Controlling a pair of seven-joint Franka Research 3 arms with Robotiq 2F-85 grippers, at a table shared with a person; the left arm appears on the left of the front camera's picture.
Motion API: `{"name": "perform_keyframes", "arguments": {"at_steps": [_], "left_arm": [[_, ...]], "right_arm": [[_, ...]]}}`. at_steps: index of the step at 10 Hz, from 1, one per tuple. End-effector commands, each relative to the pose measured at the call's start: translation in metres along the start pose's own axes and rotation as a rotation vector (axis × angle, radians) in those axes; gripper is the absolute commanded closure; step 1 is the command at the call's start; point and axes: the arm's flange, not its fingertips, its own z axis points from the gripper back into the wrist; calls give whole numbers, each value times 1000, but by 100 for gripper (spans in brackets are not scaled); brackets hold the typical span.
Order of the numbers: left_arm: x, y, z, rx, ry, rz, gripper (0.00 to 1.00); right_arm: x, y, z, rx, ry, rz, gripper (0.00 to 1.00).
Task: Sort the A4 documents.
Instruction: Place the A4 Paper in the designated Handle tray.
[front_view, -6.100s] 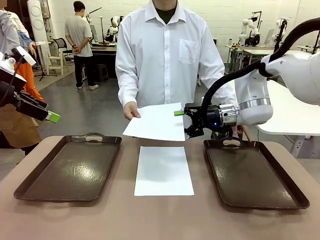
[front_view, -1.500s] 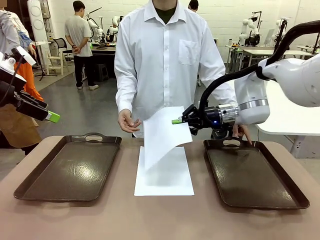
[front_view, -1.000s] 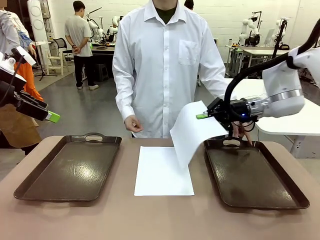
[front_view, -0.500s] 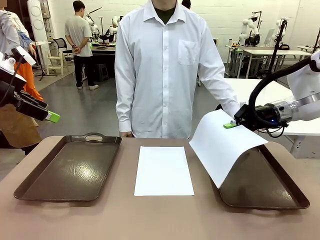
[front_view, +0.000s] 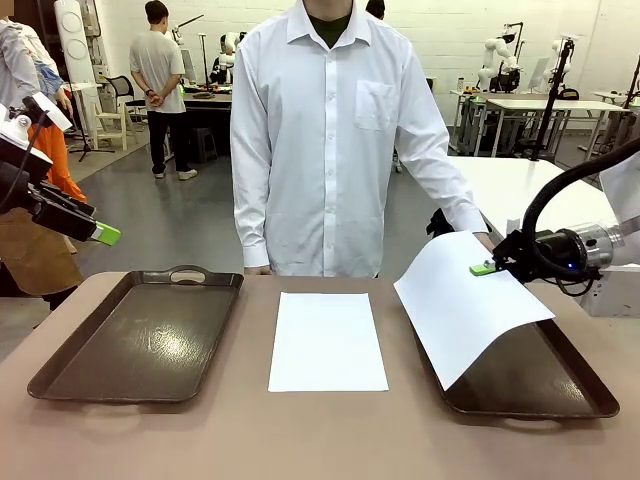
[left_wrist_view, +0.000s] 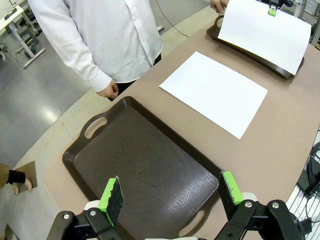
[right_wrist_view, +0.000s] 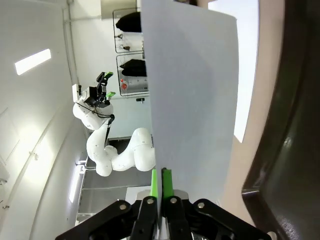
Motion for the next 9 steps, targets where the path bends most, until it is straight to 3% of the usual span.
{"name": "perform_keyframes", "arguments": {"at_steps": [1, 9], "left_arm": [[-1, 1, 0, -8, -4, -10, 0], [-1, 1, 0, -8, -4, -10, 0]], "right_arm": [[-2, -16, 6, 8, -48, -5, 99], [-3, -69, 53, -92, -151, -89, 99]]}}
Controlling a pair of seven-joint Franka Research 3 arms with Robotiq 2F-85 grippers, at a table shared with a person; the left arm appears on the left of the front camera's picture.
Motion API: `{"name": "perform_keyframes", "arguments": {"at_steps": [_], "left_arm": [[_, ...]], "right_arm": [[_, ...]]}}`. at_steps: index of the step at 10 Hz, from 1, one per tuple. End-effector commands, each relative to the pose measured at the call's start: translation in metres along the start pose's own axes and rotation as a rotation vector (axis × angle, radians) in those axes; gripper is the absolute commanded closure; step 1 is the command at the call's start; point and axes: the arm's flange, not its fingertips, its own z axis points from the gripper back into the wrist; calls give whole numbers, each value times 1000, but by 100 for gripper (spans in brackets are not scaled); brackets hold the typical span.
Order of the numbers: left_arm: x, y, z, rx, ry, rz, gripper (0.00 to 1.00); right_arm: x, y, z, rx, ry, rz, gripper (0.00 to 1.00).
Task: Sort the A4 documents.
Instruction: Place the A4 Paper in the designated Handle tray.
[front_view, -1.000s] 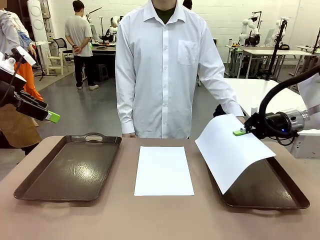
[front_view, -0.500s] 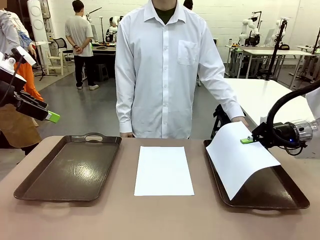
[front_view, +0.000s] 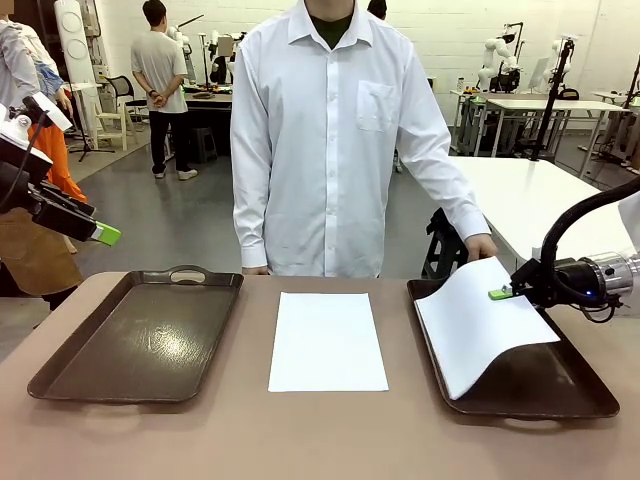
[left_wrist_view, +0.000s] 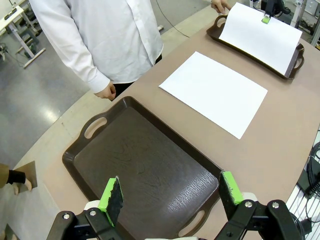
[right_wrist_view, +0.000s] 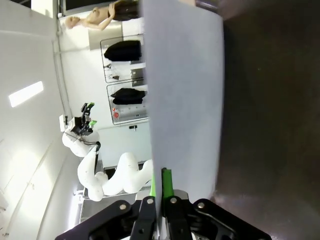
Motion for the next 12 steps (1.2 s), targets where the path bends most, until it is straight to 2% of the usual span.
{"name": "perform_keyframes", "arguments": {"at_steps": [1, 4, 9, 12], "left_arm": [[-1, 1, 0, -8, -4, -10, 0], [-1, 1, 0, -8, -4, -10, 0], [-1, 1, 0, -8, -4, -10, 0], [-1, 1, 0, -8, -4, -10, 0]], "right_arm": [[2, -6, 7, -74, -15, -25, 99], [3, -4, 11, -181, -29, -70, 99], [23, 4, 9, -407, 29, -124, 99], [32, 9, 7, -489, 44, -138, 99]]}}
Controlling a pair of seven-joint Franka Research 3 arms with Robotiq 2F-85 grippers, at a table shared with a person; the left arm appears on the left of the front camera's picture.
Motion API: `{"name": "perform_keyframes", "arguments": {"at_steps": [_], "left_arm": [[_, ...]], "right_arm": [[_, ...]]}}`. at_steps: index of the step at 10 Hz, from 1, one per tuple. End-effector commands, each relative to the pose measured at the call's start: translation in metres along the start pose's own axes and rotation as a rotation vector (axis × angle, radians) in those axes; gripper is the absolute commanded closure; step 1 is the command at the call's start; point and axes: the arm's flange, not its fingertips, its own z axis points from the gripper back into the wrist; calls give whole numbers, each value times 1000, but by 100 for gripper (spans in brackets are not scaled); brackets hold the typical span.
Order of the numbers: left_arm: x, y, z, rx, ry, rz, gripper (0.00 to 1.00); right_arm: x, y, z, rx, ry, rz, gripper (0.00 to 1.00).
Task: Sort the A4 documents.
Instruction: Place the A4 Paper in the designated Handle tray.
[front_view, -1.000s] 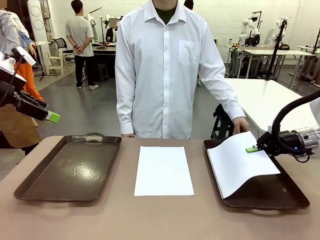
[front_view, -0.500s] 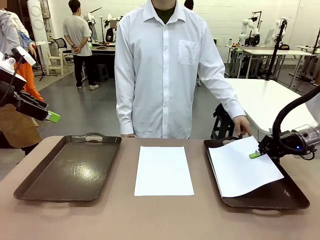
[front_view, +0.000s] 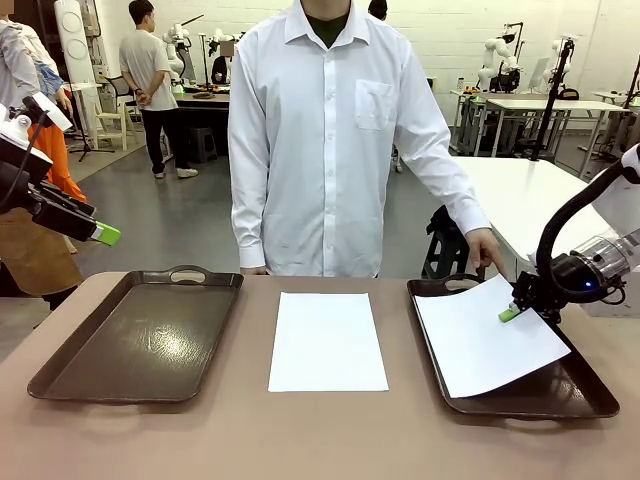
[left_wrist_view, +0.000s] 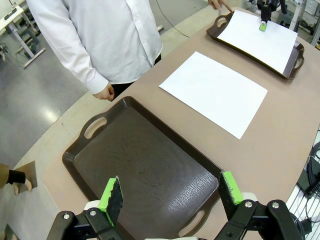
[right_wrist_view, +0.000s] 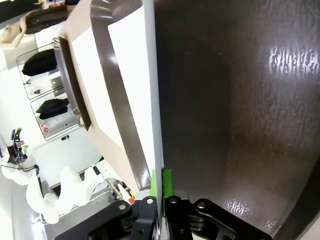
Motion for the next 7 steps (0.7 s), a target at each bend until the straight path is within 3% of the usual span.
{"name": "perform_keyframes", "arguments": {"at_steps": [1, 3, 7], "left_arm": [[-1, 1, 0, -8, -4, -10, 0], [-1, 1, 0, -8, -4, -10, 0], [-1, 1, 0, -8, -4, -10, 0]], "right_arm": [[8, 2, -1, -57, 2, -23, 99], [7, 2, -3, -63, -12, -16, 99], [-4, 1, -6, -78, -57, -12, 69]]}}
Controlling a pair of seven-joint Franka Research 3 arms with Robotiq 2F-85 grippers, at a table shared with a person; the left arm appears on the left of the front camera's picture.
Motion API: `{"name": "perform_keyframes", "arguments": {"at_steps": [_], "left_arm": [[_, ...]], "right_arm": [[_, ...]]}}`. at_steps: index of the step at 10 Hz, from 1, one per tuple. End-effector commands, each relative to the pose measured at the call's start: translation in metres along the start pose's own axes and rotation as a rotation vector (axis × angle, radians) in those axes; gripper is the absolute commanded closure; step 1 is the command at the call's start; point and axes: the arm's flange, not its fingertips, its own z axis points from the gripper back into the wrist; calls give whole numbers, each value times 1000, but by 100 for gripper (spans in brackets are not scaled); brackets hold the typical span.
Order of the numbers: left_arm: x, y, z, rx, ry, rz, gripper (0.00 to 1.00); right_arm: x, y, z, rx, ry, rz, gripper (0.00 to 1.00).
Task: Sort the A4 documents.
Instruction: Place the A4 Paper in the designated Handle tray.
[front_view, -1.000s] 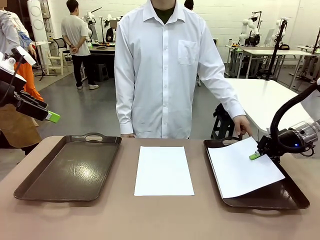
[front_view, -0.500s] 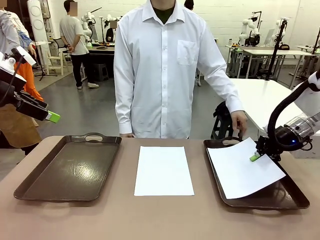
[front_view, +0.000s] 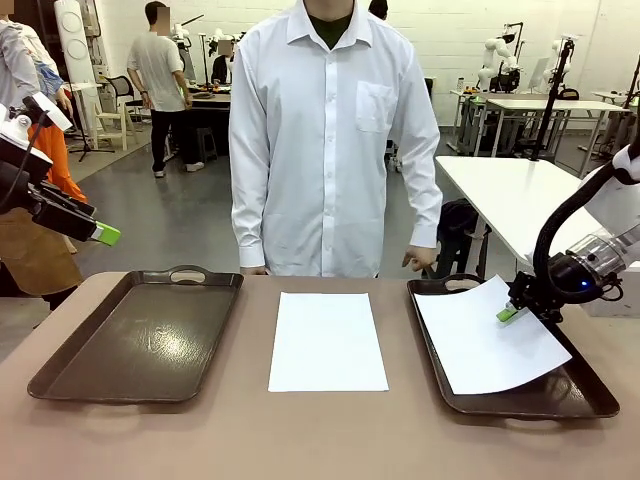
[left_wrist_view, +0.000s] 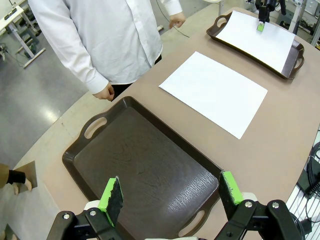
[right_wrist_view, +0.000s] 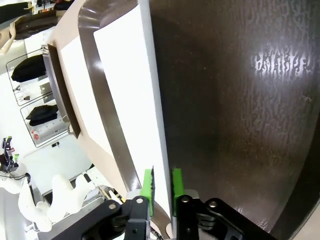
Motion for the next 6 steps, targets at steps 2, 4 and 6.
{"name": "perform_keyframes", "arguments": {"at_steps": [2, 4, 6], "left_arm": [[-1, 1, 0, -8, -4, -10, 0], [-1, 1, 0, -8, -4, -10, 0], [-1, 1, 0, -8, -4, -10, 0]], "right_arm": [[-17, 1, 1, -83, -72, -54, 52], [-26, 4, 7, -144, -128, -108, 36], [-36, 6, 14, -180, -159, -143, 19]]}}
